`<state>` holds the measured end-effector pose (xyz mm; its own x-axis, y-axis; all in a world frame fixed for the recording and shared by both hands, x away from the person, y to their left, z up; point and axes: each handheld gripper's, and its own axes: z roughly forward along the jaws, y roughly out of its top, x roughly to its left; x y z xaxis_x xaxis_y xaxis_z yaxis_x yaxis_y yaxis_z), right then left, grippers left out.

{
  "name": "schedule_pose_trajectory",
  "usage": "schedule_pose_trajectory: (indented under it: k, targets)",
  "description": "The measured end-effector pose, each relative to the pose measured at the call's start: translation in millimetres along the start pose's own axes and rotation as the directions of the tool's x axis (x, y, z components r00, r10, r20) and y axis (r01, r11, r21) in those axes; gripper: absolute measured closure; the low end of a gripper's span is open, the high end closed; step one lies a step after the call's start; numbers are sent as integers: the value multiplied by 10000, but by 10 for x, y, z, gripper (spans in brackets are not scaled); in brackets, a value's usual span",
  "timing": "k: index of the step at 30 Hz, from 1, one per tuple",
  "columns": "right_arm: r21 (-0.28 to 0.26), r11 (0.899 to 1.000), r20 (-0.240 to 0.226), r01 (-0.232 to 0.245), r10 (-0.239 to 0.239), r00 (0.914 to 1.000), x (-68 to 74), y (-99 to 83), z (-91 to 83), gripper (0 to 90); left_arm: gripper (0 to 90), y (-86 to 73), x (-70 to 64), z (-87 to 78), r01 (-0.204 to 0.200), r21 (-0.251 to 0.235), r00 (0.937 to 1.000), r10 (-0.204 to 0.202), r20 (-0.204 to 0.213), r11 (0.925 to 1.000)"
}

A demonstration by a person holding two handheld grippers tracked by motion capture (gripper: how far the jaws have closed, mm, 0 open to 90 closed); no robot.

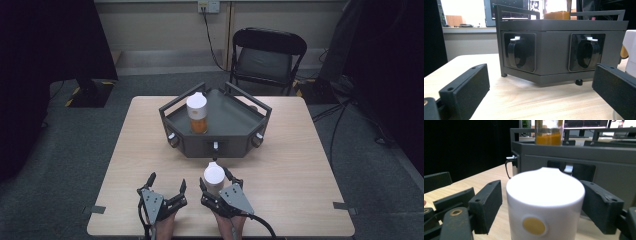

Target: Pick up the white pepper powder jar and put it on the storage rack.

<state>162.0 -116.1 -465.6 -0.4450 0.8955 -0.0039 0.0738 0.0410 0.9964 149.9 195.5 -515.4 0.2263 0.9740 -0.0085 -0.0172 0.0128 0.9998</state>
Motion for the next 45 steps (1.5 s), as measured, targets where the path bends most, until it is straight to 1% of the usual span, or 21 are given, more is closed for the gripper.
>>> schedule_pose_trajectory:
  k: [3, 5, 15, 31, 36, 45]
  targets:
    - [93, 9999, 45, -60, 59, 10000, -8, -34, 10, 220, 5, -1, 0, 0, 2, -3, 10000, -2, 1, 10000]
    - [186, 9997, -13, -172, 172, 9999, -28, -37, 18, 229, 6, -1, 0, 0, 3, -4, 10000, -3, 0, 10000]
    - [337, 9993, -27, -189, 190, 9998, -29, -38, 55, 293, 6, 0, 0, 0, 2, -2, 10000, -2, 1, 10000]
    - [314, 9995, 32, -73, 72, 10000, -18, -33, 43, 300, 6, -1, 2, 0, 2, -5, 10000, -2, 14, 10000]
    - [260, 9996, -26, -100, 101, 9999, -37, -20, 27, 301, 6, 0, 2, 0, 1, -3, 10000, -1, 13, 10000]
    - [315, 9994, -103, -154, 158, 9998, -69, 24, 14, 302, 8, 0, 2, 0, 0, -1, 10000, 0, 13, 10000]
